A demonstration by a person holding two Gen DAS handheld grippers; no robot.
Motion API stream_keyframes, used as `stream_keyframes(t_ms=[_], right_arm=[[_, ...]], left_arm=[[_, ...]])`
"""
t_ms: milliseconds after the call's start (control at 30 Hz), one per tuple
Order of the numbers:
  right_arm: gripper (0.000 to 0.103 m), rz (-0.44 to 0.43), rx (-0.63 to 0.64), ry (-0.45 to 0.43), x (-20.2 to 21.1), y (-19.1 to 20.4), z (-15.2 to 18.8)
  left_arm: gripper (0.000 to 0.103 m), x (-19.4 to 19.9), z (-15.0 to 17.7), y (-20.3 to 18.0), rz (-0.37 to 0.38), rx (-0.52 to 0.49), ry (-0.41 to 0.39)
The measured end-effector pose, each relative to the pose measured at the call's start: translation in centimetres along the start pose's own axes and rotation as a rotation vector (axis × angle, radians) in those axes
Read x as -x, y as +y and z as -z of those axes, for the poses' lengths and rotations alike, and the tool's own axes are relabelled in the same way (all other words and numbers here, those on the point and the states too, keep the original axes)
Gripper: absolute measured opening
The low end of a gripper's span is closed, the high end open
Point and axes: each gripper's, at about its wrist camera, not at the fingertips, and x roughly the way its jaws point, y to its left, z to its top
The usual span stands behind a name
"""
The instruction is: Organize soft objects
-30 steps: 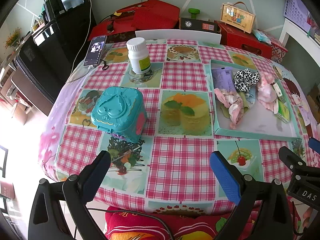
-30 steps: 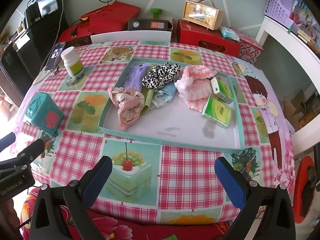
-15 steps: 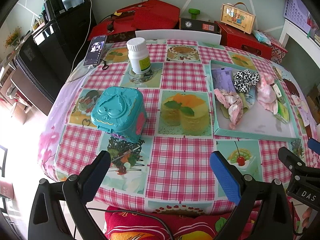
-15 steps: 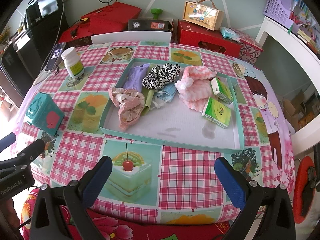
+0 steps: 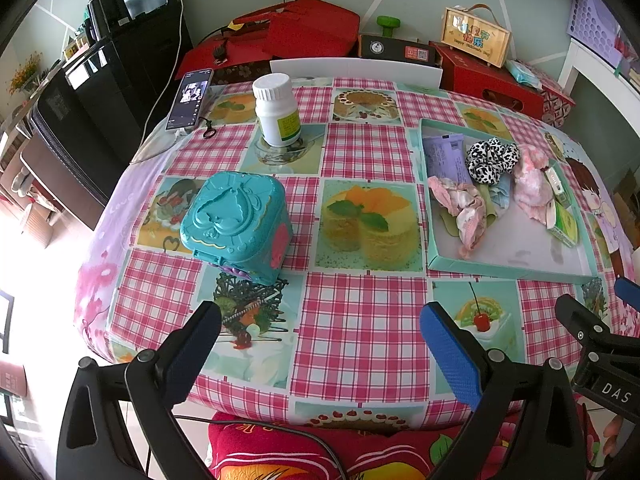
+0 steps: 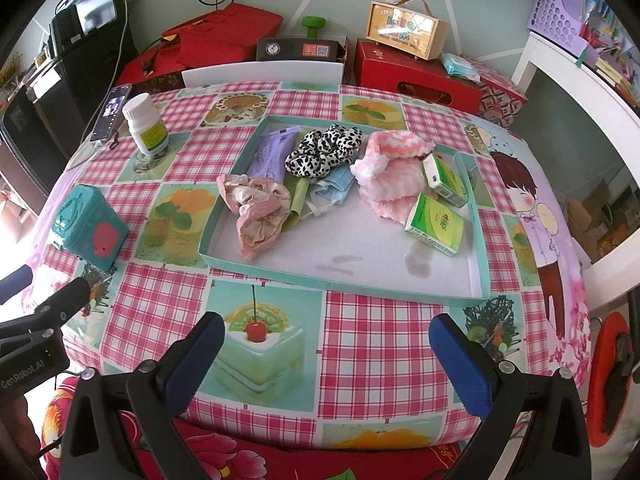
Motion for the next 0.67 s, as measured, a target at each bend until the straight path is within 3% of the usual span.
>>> stream_keyframes(t_ms=[667], right_arm=[[0.103, -0.001, 0.0, -0.001, 0.09, 0.04, -0.02]], left_arm=[[0.099, 0.56, -0.21, -0.07, 0.001, -0.005, -0.033]])
